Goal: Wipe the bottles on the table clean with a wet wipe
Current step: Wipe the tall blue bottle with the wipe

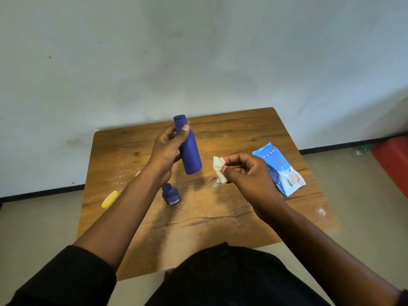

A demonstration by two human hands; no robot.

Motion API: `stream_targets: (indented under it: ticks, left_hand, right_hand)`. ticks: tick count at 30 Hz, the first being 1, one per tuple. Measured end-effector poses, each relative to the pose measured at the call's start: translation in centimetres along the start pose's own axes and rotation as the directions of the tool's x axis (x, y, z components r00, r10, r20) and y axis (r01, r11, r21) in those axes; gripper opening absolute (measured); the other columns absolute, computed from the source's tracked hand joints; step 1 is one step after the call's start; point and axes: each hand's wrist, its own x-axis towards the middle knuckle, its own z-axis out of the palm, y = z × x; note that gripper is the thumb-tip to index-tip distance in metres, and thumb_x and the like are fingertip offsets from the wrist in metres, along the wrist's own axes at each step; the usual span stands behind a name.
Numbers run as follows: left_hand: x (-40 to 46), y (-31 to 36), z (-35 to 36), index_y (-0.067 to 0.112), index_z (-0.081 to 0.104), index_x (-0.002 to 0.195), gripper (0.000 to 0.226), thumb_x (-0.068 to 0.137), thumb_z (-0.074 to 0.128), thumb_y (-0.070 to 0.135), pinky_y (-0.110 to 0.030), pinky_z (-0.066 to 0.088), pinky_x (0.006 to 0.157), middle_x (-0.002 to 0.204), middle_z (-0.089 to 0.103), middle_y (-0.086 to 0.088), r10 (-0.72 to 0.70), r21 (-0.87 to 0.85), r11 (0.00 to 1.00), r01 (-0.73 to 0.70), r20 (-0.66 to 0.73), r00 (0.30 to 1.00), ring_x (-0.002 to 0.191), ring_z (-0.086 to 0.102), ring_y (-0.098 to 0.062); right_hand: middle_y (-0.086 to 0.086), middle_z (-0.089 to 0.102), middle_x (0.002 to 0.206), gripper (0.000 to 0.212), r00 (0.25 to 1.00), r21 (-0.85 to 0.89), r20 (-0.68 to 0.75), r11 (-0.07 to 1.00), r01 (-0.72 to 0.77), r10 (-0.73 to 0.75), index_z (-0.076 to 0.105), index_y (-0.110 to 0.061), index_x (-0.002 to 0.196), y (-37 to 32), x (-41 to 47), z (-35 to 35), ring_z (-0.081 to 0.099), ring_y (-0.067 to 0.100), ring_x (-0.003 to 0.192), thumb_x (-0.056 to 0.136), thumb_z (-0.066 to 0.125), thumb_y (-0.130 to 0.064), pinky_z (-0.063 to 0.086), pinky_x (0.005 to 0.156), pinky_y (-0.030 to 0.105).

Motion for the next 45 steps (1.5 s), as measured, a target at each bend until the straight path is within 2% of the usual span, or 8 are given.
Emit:
stream_targets:
  ticks: [3,5,8,11,17,31,38,45]
  left_hand:
    - [2.3,-1.6,-0.4,0.024,0.069,0.122,0.032,0.092,0.077,0.035,-0.033,0.052,0.086,0.108,0.067,0.009,0.117,0.321,0.942,-0.096,-0.047,0.992,0.096,0.065,-0.01]
    - [3.6,-2.5,-0.9,0.028,0.07,0.118,0.035,0.085,0.083,0.031,-0.029,0.053,0.084,0.111,0.069,0.014,0.204,0.559,0.815,-0.155,-0.027,0.979,0.098,0.066,-0.007]
    - [4.8,-3.9,-1.1,0.03,0.071,0.11,0.035,0.079,0.085,0.024,-0.032,0.055,0.08,0.109,0.071,0.015,0.228,0.759,0.623,-0.189,0.055,0.972,0.084,0.07,-0.009]
    - [5.7,-5.5,-1.3,0.032,0.069,0.107,0.034,0.078,0.084,0.023,-0.034,0.055,0.078,0.103,0.071,0.014,0.198,0.87,0.455,-0.19,0.109,0.974,0.08,0.068,-0.012]
    - [6.9,-8.1,-1.4,0.025,0.07,0.108,0.033,0.078,0.081,0.02,-0.038,0.056,0.077,0.1,0.073,0.003,0.115,0.929,0.322,-0.184,0.154,0.981,0.086,0.067,-0.024]
    - [6.9,-9.9,-1.9,0.022,0.067,0.113,0.039,0.077,0.082,0.018,-0.032,0.046,0.073,0.101,0.07,0.001,0.061,0.934,0.327,-0.144,0.131,0.989,0.088,0.064,-0.024]
    - [6.6,-10.1,-1.9,0.02,0.064,0.131,0.056,0.078,0.083,0.018,-0.036,0.052,0.087,0.12,0.07,-0.004,0.049,0.925,0.363,-0.112,0.101,0.994,0.103,0.065,-0.027]
    - [5.5,-8.1,-1.8,0.018,0.057,0.143,0.07,0.078,0.083,0.015,-0.037,0.051,0.097,0.133,0.068,-0.006,0.059,0.928,0.368,-0.068,0.049,0.997,0.121,0.063,-0.026]
  right_hand:
    - [0.01,0.08,0.095,0.013,0.999,0.022,-0.003,0.999,-0.034,0.034,0.074,-0.011,0.103,0.5,1.1,-0.9,0.075,0.019,0.084,0.096,0.07,-0.001,0.061,0.078,0.035]
    - [0.013,0.08,0.095,0.013,0.998,0.037,0.014,0.997,-0.066,0.065,0.072,-0.009,0.106,0.7,1.8,-1.5,0.075,0.02,0.085,0.097,0.069,0.0,0.06,0.076,0.034]
    - [0.011,0.081,0.097,0.015,0.991,0.077,0.049,0.989,-0.126,0.123,0.069,-0.009,0.11,1.0,2.9,-2.1,0.077,0.019,0.087,0.098,0.067,-0.001,0.058,0.071,0.03]
    - [0.008,0.082,0.098,0.015,0.984,0.084,0.073,0.982,-0.169,0.163,0.068,-0.01,0.112,1.6,4.1,-2.4,0.077,0.015,0.085,0.099,0.066,-0.003,0.057,0.069,0.029]
    - [0.007,0.082,0.098,0.016,0.977,0.052,0.093,0.979,-0.197,0.192,0.069,-0.008,0.114,2.4,5.7,-2.7,0.077,0.014,0.083,0.1,0.065,-0.004,0.058,0.07,0.03]
    - [0.012,0.081,0.096,0.011,0.977,0.032,0.105,0.981,-0.191,0.186,0.07,-0.008,0.108,3.1,7.0,-2.0,0.077,0.026,0.088,0.099,0.066,-0.003,0.061,0.082,0.044]
    - [0.013,0.08,0.095,0.012,0.973,0.032,0.104,0.978,-0.208,0.204,0.07,-0.012,0.103,3.4,7.5,-1.2,0.077,0.03,0.091,0.098,0.066,-0.002,0.059,0.073,0.036]
    - [0.014,0.079,0.097,0.013,0.976,0.026,0.104,0.98,-0.195,0.191,0.07,-0.013,0.104,3.3,7.8,-0.8,0.076,0.037,0.098,0.098,0.065,-0.001,0.06,0.076,0.039]
